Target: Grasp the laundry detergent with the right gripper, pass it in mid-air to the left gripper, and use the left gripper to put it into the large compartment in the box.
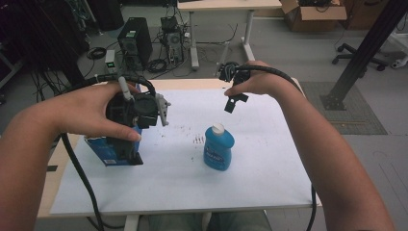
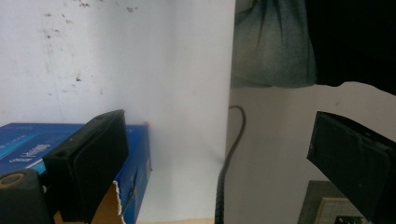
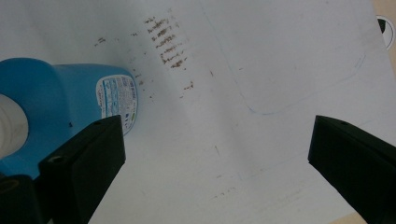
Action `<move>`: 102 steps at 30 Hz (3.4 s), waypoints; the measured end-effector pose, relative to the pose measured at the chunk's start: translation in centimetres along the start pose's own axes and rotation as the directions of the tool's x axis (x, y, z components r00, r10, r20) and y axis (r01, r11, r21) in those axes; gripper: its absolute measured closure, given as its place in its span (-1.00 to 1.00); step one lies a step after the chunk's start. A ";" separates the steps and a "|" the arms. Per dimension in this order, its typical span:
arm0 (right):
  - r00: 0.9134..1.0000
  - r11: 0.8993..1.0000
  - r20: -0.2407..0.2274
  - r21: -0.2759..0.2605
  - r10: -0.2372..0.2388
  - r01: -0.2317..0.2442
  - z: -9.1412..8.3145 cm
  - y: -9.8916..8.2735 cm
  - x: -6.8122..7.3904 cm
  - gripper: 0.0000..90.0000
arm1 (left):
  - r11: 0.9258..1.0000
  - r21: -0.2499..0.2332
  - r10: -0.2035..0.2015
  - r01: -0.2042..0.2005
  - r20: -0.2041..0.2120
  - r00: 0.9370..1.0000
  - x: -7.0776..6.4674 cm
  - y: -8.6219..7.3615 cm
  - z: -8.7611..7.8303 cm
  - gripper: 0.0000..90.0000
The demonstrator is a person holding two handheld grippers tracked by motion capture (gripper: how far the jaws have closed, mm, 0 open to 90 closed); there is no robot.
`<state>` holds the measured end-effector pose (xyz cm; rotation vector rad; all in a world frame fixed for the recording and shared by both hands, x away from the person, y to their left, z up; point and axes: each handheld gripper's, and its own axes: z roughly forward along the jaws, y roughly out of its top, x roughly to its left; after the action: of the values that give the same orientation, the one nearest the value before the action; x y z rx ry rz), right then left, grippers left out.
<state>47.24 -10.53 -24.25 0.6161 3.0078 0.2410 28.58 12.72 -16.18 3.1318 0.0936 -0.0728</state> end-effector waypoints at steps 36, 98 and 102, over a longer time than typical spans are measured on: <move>0.999 1.000 0.032 -0.005 -0.007 0.007 0.4 -5.8 1.5 -0.91 | 1.000 0.012 0.008 -0.009 0.028 1.000 1.6 1.0 6.2 -0.88; 0.997 0.988 -0.064 -0.155 -0.037 0.027 7.5 -13.9 6.1 -0.90 | 1.000 0.023 0.006 -0.007 0.036 0.999 1.9 1.0 9.0 -0.88; 0.997 0.984 -0.063 -0.177 -0.040 0.029 7.9 -14.0 6.3 -0.90 | 1.000 0.026 0.008 -0.009 0.037 0.999 2.0 1.0 9.1 -0.88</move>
<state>36.72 -19.67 -34.51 0.5493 3.0122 0.5283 30.18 11.72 -25.39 3.1552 0.0801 -0.1336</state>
